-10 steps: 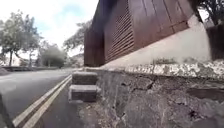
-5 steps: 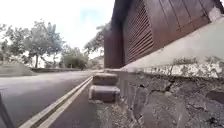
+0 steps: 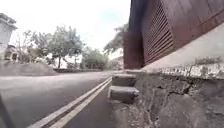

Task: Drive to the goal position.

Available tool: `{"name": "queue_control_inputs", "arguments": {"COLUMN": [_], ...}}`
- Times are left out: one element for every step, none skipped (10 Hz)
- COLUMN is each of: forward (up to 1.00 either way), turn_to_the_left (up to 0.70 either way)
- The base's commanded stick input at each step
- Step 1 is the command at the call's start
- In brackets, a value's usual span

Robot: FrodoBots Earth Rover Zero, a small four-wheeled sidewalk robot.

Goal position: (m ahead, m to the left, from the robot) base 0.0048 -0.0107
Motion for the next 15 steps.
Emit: {"name": "queue_control_inputs", "arguments": {"forward": [0.45, 0.41, 0.2, 0.0, 0.0, 0.0, 0.0, 0.0, 0.06, 0.24, 0.43, 0.45, 0.45, 0.45, 0.45], "turn_to_the_left": [0.0, 0.0, 0.0, 0.0, 0.0, 0.0, 0.0, 0.0, 0.0, 0.0, 0.0, -0.06, -0.13, -0.16, -0.16]}}
